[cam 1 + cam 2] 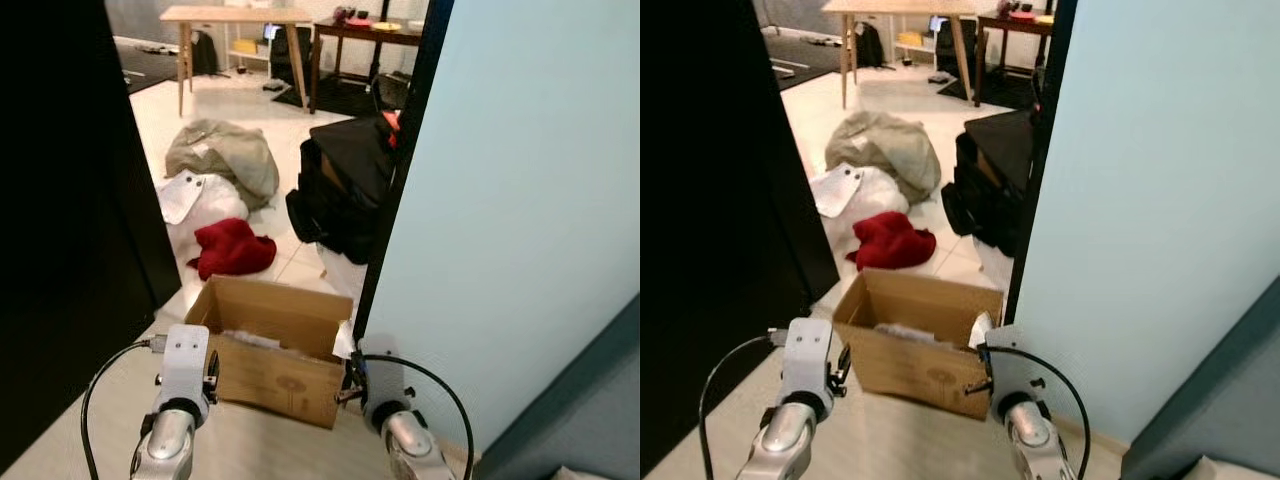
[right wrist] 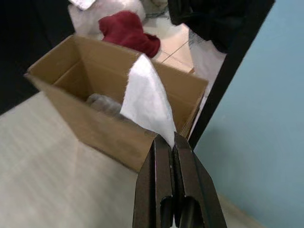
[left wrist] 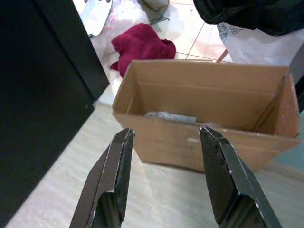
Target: Clean up the room
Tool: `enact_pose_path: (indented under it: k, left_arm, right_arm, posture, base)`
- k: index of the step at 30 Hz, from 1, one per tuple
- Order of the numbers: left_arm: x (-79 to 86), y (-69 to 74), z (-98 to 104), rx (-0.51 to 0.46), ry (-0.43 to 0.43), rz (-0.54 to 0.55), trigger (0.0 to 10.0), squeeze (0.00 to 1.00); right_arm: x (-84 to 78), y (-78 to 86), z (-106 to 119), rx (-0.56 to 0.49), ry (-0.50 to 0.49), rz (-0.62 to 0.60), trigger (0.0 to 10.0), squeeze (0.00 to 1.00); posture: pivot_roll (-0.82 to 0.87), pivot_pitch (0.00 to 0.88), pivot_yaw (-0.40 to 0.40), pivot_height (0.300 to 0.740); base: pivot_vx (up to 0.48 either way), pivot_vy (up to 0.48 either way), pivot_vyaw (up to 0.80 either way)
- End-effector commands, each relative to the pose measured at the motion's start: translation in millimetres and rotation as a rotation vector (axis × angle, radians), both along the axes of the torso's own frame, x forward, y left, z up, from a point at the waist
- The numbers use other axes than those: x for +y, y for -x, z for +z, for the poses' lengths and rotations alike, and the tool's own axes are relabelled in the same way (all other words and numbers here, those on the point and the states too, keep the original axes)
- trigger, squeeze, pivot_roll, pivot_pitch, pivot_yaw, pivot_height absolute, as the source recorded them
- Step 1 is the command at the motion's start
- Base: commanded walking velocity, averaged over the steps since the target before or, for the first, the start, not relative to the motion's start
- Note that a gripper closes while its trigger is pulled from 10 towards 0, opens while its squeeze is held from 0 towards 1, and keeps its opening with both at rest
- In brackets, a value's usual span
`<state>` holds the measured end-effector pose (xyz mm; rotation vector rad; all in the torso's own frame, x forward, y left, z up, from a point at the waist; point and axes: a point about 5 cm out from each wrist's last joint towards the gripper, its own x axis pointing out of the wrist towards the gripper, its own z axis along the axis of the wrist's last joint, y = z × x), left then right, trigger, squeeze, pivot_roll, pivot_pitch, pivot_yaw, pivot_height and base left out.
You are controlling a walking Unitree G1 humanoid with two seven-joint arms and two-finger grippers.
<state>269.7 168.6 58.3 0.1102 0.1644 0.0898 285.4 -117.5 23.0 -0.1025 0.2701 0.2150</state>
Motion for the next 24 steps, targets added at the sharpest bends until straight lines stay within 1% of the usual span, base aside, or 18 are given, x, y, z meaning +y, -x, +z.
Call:
enact_pose_path:
  k: [1, 24]
  left_arm:
    - [-1.1, 2.1, -2.5, 0.011, 0.003, -0.003, 10.0, 0.0]
    - [-1.8, 0.8, -1.3, 0.009, 0.003, -0.012, 10.0, 0.0]
  right_arm:
    - [-4.3, 3.1, -5.3, 0.027, -0.004, -0.021, 10.0, 0.0]
    - [-4.8, 4.7, -7.4, 0.038, -0.004, -0.029, 10.0, 0.0]
  posture:
    - [0.05, 0.085, -0.019, 0.721]
    - [0.05, 0.089, -0.014, 0.721]
  base:
    - [0.401, 0.0, 0.0]
    - [0.396, 0.0, 0.0]
